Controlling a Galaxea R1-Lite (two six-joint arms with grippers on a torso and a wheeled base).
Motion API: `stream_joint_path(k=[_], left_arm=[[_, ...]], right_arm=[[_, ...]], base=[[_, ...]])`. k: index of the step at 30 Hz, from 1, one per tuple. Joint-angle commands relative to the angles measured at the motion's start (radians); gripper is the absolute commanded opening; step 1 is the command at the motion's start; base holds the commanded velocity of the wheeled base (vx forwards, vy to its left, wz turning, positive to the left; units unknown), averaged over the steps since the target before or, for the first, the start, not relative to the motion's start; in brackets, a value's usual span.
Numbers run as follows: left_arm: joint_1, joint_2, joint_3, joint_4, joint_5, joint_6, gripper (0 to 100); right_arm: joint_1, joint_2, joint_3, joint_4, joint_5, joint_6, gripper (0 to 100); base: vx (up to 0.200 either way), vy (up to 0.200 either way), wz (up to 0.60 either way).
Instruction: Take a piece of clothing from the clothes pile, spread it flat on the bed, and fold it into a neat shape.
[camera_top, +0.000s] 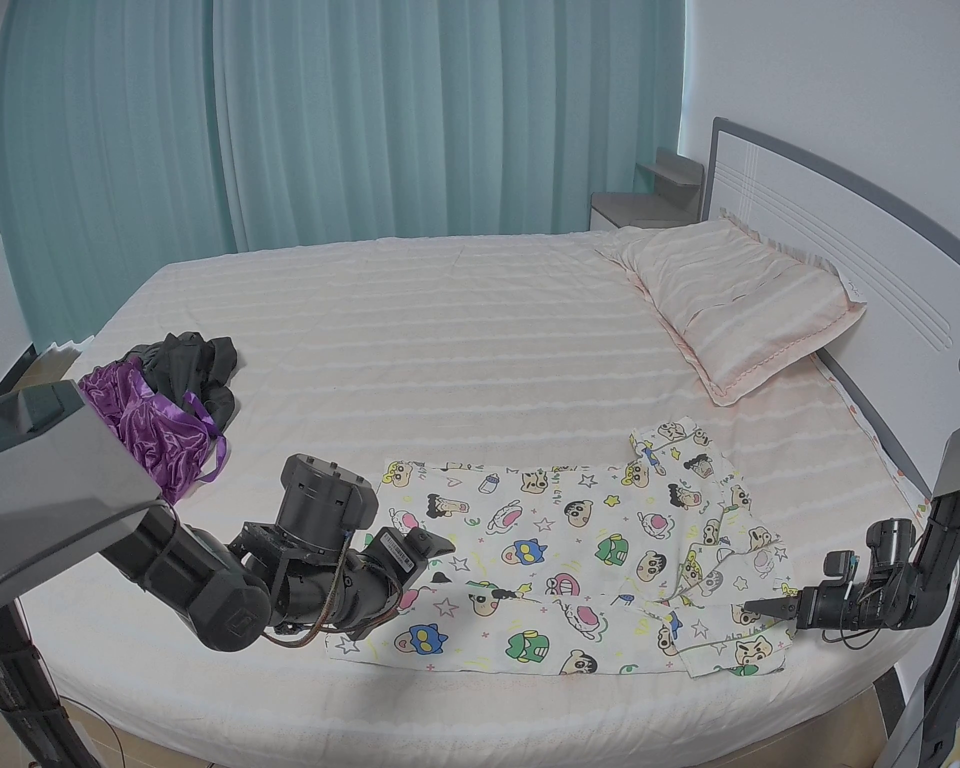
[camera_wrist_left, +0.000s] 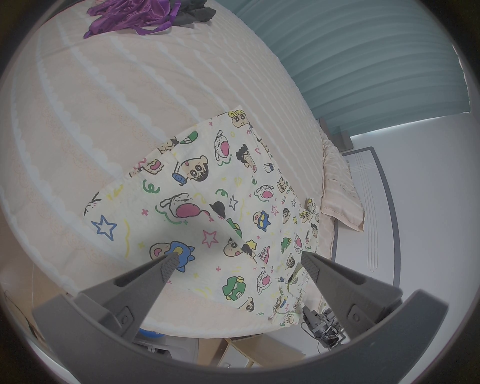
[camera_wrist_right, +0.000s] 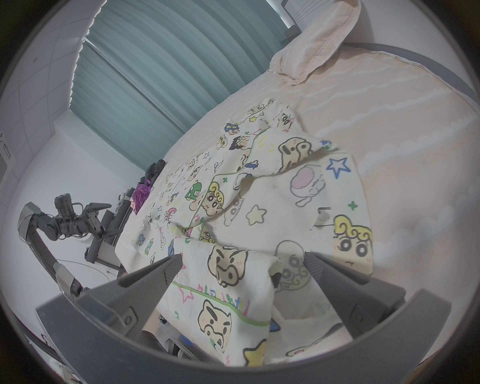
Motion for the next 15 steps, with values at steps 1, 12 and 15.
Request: stream_joint_path(k=[1,12,15], left_arm=[[-0.001,0.005,0.000,0.000,0.000,0.000,100],[-0.001,0.007,-0.003,0.000,0.000,0.000,100],[0.001,0.007,-0.003,0.000,0.000,0.000,100]], right_arm=[[0.002,0.038,-0.003,0.000,0.022,-0.021,100],[0.019,0.083,-0.031,0.000,0.053,-0.032,100],[0.022,0.079,-0.028,0.000,0.053,-0.032,0]], base=[[0.000,0.000,0.00],[0.000,0.000,0.00],[0.000,0.000,0.00]])
